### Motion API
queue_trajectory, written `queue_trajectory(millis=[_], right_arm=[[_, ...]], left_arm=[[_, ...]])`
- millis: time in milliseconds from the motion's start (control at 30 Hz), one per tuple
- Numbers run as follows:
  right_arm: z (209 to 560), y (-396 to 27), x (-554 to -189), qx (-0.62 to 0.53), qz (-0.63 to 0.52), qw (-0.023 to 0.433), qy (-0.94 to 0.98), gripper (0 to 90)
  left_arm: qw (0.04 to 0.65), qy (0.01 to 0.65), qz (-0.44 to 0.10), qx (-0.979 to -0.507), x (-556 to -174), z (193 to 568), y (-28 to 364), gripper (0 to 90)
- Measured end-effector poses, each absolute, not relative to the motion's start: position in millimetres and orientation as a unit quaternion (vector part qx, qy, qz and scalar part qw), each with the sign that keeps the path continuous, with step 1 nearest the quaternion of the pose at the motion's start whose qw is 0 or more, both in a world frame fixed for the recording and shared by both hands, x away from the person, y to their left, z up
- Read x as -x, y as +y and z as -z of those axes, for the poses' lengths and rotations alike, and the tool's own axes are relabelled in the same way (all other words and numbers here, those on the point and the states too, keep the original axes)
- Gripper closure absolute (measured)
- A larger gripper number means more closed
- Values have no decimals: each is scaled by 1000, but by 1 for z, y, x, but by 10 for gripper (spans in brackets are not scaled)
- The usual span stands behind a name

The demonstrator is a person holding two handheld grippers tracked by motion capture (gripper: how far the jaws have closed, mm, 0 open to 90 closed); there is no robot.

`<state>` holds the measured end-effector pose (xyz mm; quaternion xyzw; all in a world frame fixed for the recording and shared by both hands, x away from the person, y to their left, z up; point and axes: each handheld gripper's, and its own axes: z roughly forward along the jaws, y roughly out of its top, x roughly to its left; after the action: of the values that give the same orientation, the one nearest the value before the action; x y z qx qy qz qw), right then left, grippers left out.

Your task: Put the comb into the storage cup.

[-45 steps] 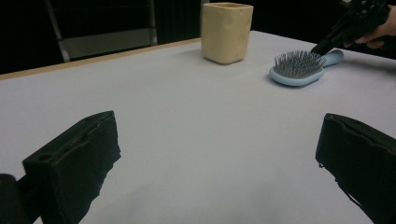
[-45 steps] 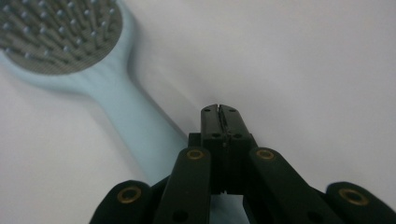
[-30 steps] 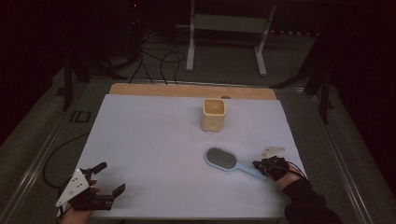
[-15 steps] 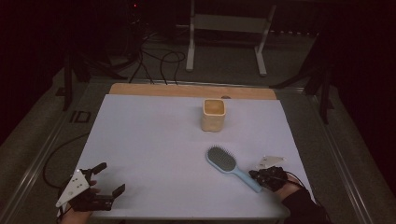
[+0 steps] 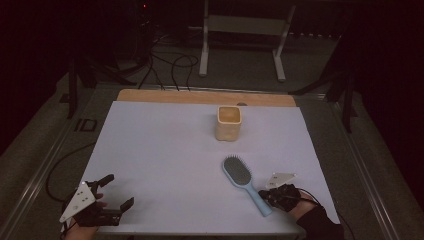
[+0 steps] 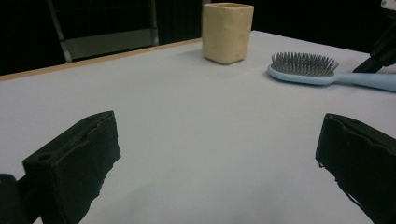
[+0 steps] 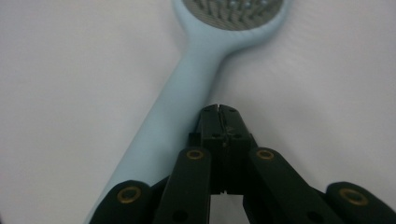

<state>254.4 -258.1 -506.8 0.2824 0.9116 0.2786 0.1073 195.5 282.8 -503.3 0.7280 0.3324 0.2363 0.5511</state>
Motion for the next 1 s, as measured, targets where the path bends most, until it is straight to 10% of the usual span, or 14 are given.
queue_trajectory(millis=[1000], right_arm=[[473, -246, -257, -328, -283, 158, 887, 824]], left_arm=[[551, 335, -241, -725, -193, 502, 285, 0]])
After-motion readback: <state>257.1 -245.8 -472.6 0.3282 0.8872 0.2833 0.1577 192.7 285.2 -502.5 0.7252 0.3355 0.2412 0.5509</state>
